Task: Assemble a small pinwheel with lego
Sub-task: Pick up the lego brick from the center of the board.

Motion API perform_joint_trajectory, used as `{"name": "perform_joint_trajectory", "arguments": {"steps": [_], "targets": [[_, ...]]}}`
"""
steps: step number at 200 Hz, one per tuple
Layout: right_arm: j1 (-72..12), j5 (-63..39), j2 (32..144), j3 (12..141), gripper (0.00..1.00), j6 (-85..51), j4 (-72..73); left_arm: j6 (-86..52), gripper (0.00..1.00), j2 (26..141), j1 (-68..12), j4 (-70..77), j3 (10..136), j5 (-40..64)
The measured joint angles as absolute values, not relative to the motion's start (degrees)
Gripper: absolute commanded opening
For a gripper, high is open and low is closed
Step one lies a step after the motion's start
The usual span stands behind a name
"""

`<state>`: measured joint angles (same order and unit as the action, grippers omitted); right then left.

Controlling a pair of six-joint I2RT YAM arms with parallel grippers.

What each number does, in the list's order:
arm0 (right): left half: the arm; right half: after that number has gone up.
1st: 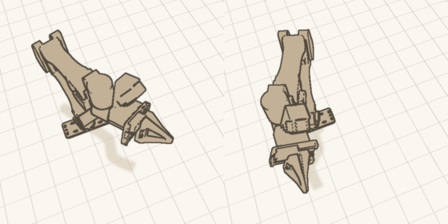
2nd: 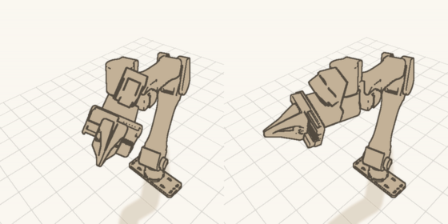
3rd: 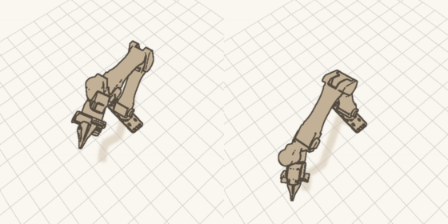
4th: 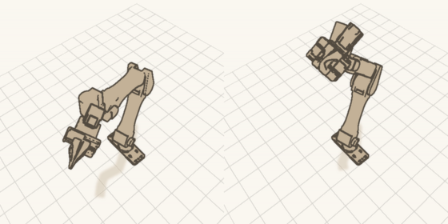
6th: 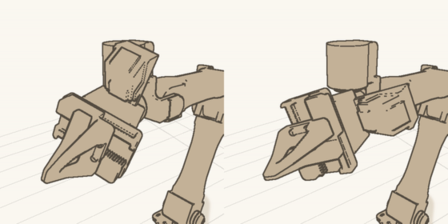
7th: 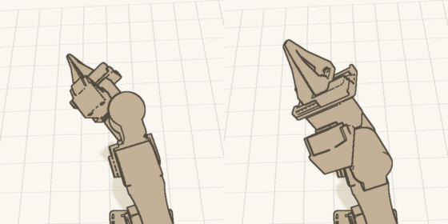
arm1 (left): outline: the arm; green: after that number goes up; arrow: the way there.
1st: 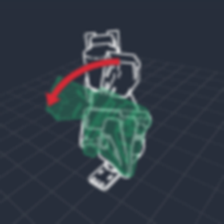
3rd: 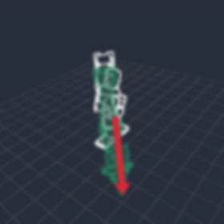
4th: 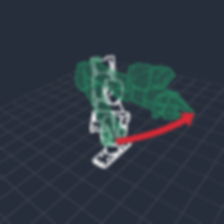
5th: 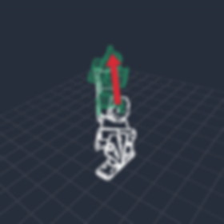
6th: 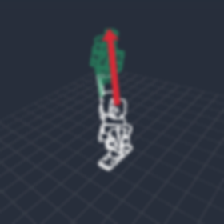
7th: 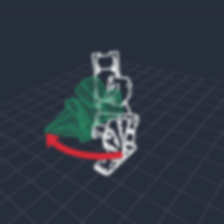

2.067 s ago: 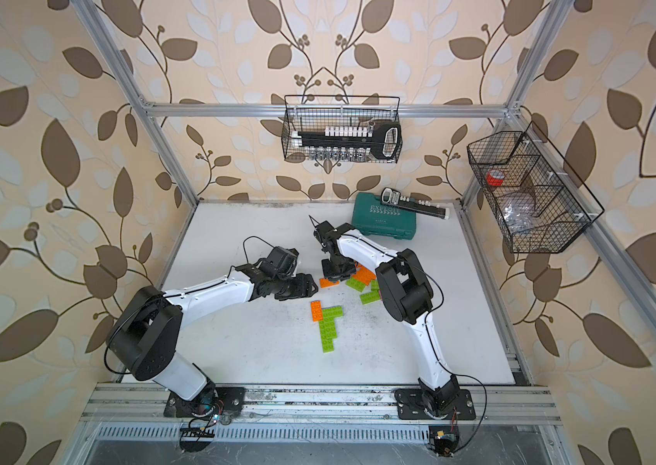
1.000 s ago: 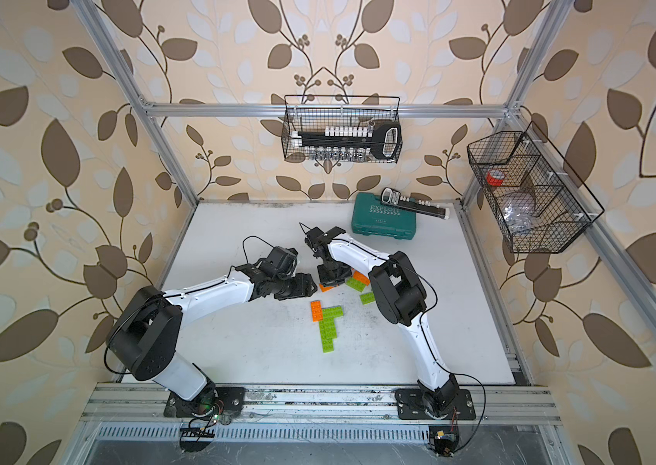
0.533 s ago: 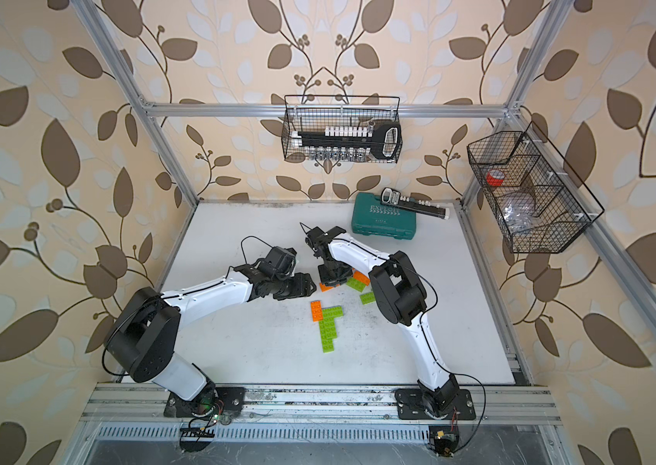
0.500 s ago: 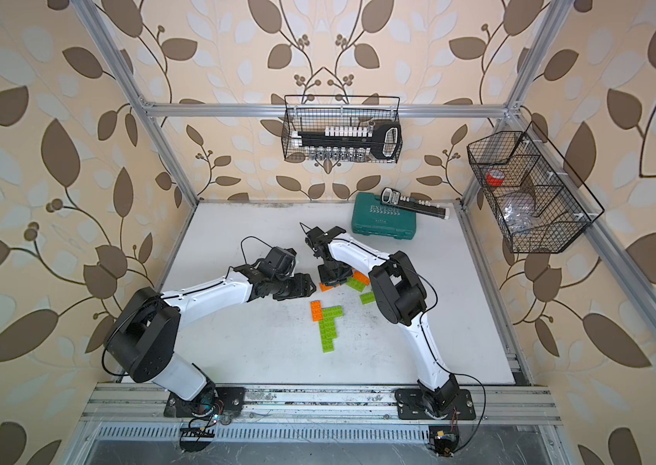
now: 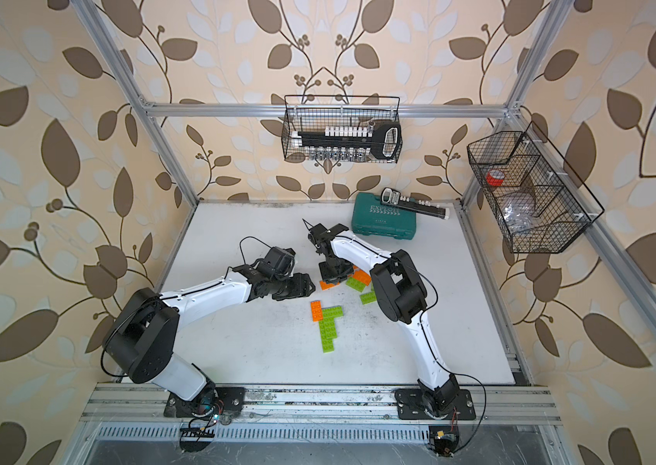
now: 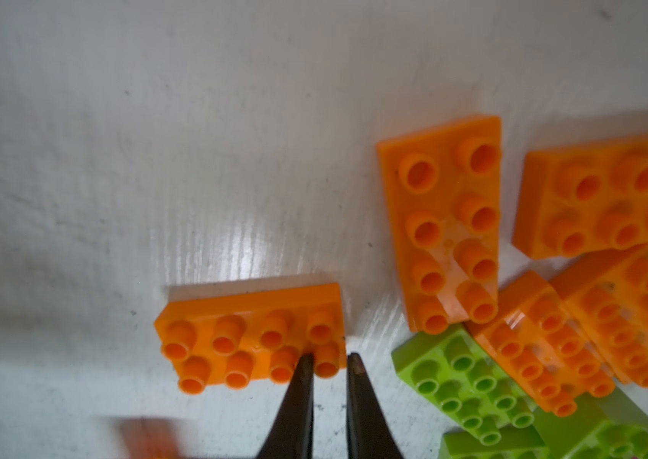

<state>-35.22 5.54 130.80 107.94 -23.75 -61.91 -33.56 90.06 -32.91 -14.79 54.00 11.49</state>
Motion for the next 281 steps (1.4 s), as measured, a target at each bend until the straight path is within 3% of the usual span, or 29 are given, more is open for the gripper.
{"name": "perform_joint_trajectory", "arguments": {"steps": [217,281], "targets": [[-36.0,7.2,131.8,109.8,0.07,-24.1,-62.9,-33.7,0.74,89.7,-32.5,-14.8,53.8,11.5],[-37.3,8.5,127.6,107.0,0.08,-28.4,-63.4,-35.3,0.74,77.1,-32.6,-18.9,48.5,11.3]]}}
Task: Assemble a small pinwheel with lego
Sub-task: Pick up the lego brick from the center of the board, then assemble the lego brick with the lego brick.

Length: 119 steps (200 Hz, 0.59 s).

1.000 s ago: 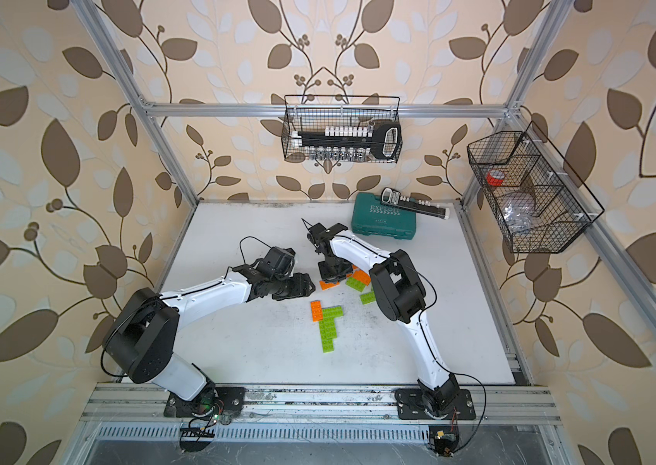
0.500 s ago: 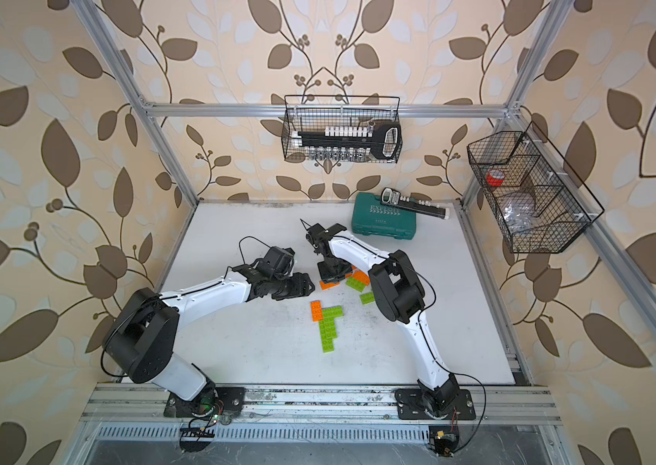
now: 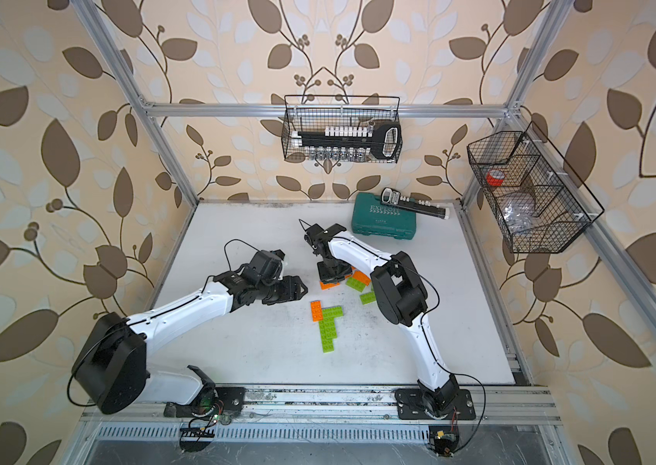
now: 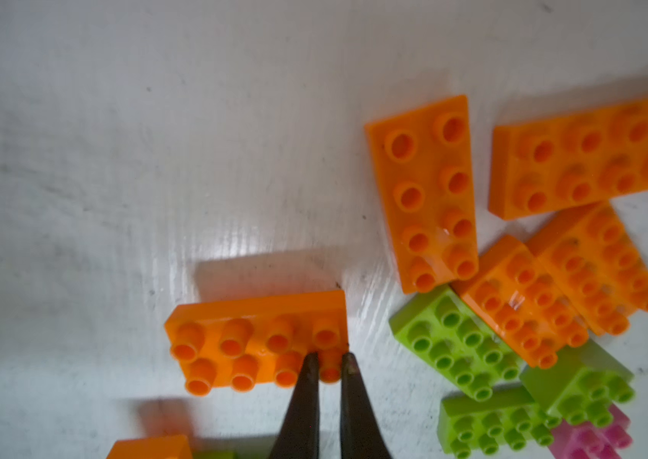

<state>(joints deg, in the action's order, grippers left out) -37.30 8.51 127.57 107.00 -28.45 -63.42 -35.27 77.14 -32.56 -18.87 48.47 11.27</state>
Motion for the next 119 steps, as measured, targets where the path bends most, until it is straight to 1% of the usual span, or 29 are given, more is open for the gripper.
{"name": "perform_joint_trajectory", "arguments": {"steps": [24,60,99,119], "targets": [[-39.3,9.2,121.3,102.4,0.07,-31.4,-63.3,-36.7,0.74,71.4,-33.1,-20.0,44.2,11.0],[-45.5,9.5,112.1,93.7,0.07,-38.2,-62.8,-40.4,0.74,65.9,-37.6,-21.8,38.1,10.0],[-55.2,8.1,110.3,88.1,0.06,-45.1,-62.3,-45.2,0.75,59.4,-39.8,-21.6,31.7,9.8],[-57.6,6.9,110.3,86.1,0.05,-47.7,-61.7,-47.1,0.75,56.7,-39.8,-21.3,29.2,9.4]]}}
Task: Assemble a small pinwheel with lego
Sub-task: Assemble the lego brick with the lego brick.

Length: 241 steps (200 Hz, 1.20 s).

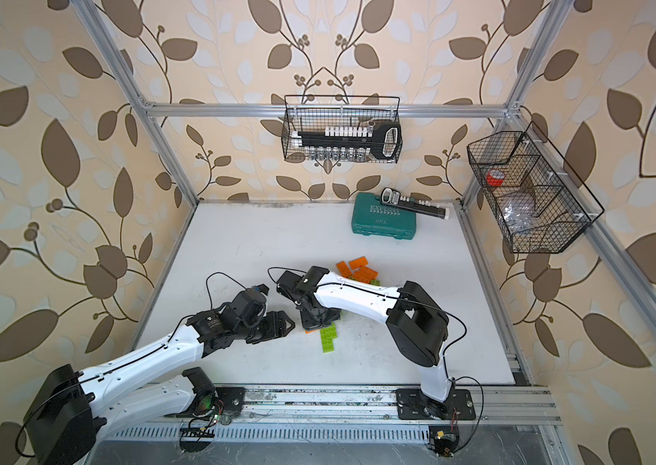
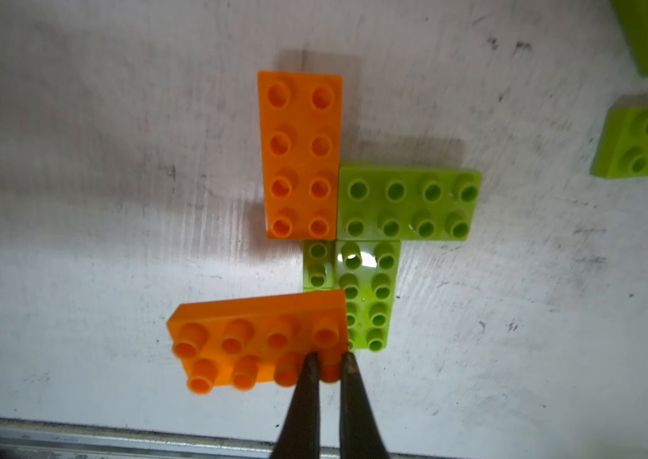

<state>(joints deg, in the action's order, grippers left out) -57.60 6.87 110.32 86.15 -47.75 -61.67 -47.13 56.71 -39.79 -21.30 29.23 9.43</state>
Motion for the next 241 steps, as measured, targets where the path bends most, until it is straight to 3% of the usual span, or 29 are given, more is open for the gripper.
{"name": "perform_joint_trajectory", "arguments": {"steps": [241], "targets": [[-55.2,4.0,113.8,84.9,0.05,-49.9,-56.8,-49.7,0.76,59.1,-39.6,-19.5,28.5,8.4]]}}
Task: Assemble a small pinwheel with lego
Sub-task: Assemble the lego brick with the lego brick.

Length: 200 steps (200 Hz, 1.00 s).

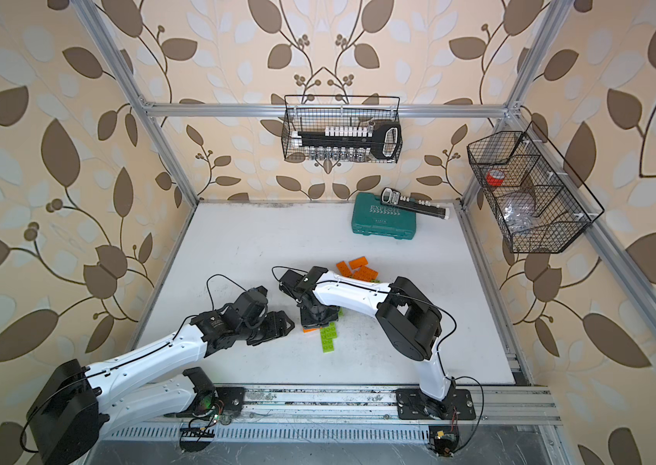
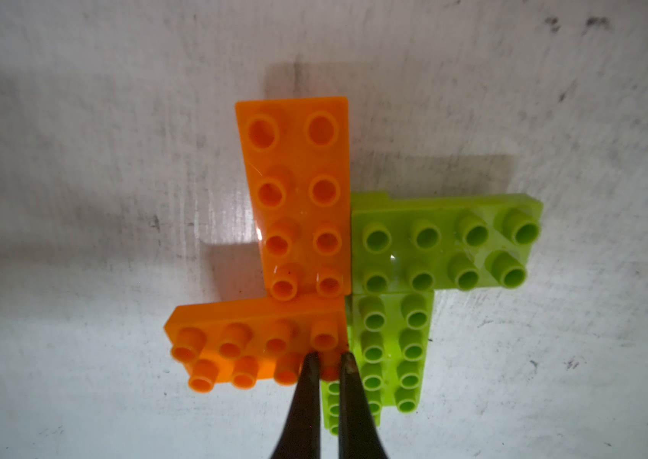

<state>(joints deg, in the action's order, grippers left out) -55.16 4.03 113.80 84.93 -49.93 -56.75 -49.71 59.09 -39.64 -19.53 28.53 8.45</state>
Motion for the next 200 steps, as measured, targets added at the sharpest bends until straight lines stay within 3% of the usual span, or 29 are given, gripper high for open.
{"name": "perform_joint_trajectory", "arguments": {"steps": [200], "targets": [[-54.7,2.3,113.8,83.7,0.05,-49.9,-55.1,-49.4,0.76,60.5,-39.3,-19.4,29.2,8.4]]}}
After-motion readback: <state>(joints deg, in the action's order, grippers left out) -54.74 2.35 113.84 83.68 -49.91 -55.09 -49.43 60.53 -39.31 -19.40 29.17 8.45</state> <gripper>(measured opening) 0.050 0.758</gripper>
